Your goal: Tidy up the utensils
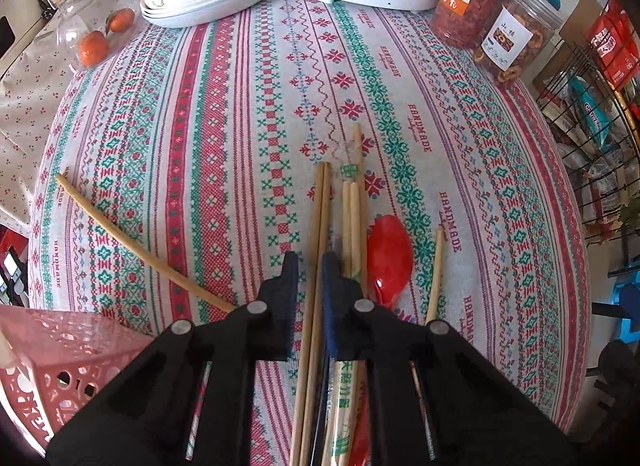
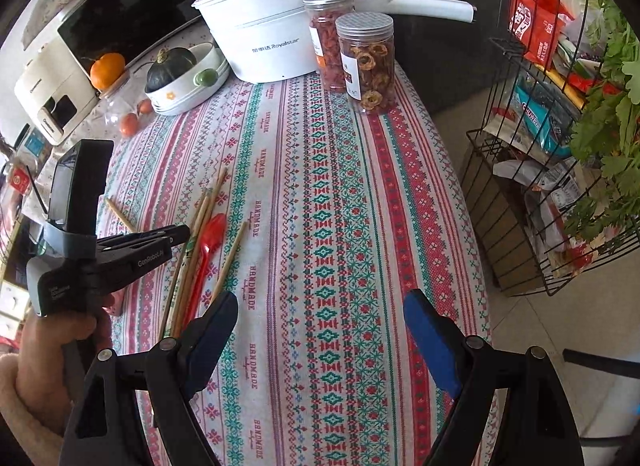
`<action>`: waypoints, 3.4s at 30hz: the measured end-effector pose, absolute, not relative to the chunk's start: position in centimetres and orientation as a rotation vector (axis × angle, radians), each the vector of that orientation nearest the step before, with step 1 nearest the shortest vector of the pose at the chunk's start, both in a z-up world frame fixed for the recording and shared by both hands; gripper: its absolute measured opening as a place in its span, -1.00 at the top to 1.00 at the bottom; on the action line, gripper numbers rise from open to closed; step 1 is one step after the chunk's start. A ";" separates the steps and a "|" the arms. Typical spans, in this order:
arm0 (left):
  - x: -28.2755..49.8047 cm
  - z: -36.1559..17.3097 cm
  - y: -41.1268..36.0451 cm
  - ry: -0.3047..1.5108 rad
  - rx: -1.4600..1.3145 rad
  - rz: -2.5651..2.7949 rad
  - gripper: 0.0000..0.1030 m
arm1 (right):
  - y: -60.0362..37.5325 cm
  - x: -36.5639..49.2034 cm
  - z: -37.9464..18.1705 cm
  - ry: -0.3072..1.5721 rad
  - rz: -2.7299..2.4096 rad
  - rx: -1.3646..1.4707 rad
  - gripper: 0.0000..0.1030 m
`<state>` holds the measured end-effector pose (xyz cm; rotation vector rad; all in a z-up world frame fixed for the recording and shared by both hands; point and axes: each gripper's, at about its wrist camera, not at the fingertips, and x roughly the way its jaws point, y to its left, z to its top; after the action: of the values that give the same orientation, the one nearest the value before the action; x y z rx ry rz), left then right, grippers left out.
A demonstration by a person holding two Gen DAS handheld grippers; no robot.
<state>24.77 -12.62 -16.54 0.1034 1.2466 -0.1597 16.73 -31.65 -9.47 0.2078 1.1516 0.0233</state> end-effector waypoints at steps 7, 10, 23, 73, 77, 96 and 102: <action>25.7 -17.1 -12.2 1.263 0.070 -0.145 0.74 | -31.4 16.8 -9.8 1.168 0.029 0.221 -0.67; 26.9 -17.3 -11.8 1.265 0.044 -0.153 0.74 | -31.2 16.9 -10.0 1.173 0.033 0.220 -0.67; 19.9 -9.1 -11.2 1.029 0.089 -0.326 0.81 | -30.0 18.8 -12.3 1.219 0.059 0.275 -0.67; 5.0 3.1 2.2 0.527 -0.119 -0.470 0.89 | -20.8 9.0 1.4 0.646 0.276 0.083 0.88; 4.8 4.3 3.0 0.483 -0.139 -0.457 0.89 | -20.4 7.8 3.9 0.579 0.326 0.107 0.88; 7.8 6.1 7.3 0.382 -0.091 -0.231 0.89 | -13.9 11.4 7.1 0.456 0.505 0.176 0.88; 11.0 2.6 6.8 0.516 -0.030 -0.217 0.89 | -11.5 13.4 5.3 0.496 0.531 0.162 0.88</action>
<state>10.98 6.81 2.57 -0.0304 0.5156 -0.2171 13.40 -11.46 5.33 0.1619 0.4959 0.5307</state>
